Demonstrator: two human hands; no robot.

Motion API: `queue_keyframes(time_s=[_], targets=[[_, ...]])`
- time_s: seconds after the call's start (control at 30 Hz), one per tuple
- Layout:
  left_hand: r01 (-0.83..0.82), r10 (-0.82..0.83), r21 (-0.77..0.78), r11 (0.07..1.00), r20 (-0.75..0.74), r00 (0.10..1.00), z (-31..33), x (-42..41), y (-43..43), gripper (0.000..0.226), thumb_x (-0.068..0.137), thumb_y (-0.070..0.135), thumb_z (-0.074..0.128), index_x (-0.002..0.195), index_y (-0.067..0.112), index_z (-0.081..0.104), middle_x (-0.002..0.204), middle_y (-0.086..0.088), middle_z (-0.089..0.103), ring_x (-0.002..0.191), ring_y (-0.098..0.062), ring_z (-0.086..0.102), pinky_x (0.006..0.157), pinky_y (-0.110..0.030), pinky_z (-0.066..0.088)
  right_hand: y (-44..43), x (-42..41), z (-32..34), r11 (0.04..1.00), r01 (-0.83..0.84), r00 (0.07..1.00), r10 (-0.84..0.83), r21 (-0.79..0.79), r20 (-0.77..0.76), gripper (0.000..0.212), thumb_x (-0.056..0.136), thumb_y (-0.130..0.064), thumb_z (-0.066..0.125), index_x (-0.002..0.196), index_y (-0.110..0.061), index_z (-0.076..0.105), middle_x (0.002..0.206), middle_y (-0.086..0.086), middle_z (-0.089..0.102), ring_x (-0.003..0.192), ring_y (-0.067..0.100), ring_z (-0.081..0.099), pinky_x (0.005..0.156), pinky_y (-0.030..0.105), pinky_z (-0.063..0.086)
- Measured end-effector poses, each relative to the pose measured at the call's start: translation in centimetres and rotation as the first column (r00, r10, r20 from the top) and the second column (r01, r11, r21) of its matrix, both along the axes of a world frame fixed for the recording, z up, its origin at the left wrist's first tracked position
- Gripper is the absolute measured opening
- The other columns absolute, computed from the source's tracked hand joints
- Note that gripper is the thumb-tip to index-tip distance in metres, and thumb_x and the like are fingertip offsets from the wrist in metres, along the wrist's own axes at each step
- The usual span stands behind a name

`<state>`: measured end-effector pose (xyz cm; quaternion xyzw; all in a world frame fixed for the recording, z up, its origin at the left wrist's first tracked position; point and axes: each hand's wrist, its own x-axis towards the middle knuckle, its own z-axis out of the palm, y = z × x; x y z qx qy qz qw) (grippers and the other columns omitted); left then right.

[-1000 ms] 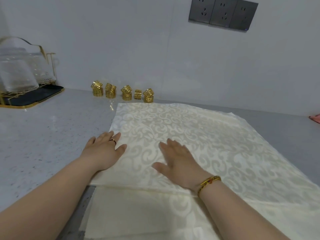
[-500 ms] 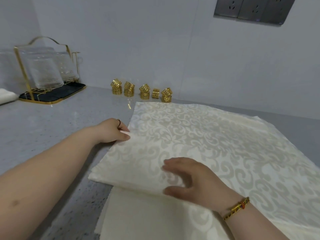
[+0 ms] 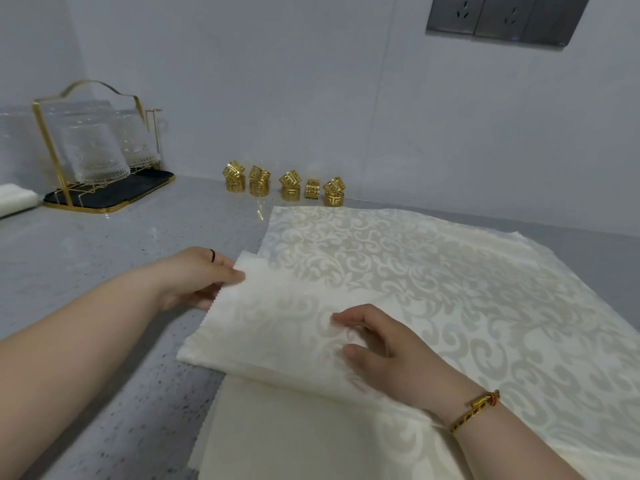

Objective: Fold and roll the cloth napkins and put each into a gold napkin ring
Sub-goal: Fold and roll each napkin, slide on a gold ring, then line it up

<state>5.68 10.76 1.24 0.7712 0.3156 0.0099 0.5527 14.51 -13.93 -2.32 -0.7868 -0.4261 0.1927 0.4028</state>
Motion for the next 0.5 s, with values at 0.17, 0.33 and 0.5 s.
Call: queue_keyframes(time_s=[0.17, 0.33, 0.5], targets=[[0.067, -0.066, 0.007, 0.998, -0.099, 0.993, 0.2, -2.6, -0.8, 0.016, 0.085, 0.011, 0.062, 0.071, 0.003, 0.061, 0.049, -0.001, 0.062, 0.037, -0.007, 0.054, 0.034, -0.014, 0.038, 0.0, -0.5, 0.4, 0.998, 0.007, 1.0, -0.005, -0.055, 0.03, 0.026, 0.089, -0.017, 0.053, 0.109, -0.033, 0.054, 0.12, -0.015, 0.055, 0.115, 0.017, 0.052, 0.097, 0.032, 0.044], [-0.07, 0.084, -0.134, 0.989, 0.106, 0.991, 0.9, -4.4, -1.0, 0.02, 0.081, 0.006, 0.062, 0.064, 0.002, 0.054, 0.049, -0.006, 0.062, 0.039, -0.011, 0.057, 0.038, -0.015, 0.044, 0.1, -1.6, 1.3, 0.999, 0.042, 0.995, -0.04, -0.019, 0.09, 0.021, 0.09, -0.018, 0.053, 0.103, -0.035, 0.056, 0.095, -0.028, 0.054, 0.092, -0.009, 0.054, 0.082, 0.011, 0.043], [-0.049, 0.102, -0.225, 0.973, 0.232, 0.967, 3.0, -6.8, -0.7, 0.049, 0.019, 0.026, 0.093, 0.055, 0.003, 0.069, 0.061, -0.013, 0.068, 0.047, -0.017, 0.065, 0.041, -0.022, 0.051, 0.9, -3.4, 1.2, 0.988, -0.08, 0.929, 0.122, -0.134, 0.349, 0.026, 0.093, -0.021, 0.046, 0.117, -0.023, 0.057, 0.111, -0.019, 0.056, 0.1, -0.007, 0.049, 0.087, 0.009, 0.034]])
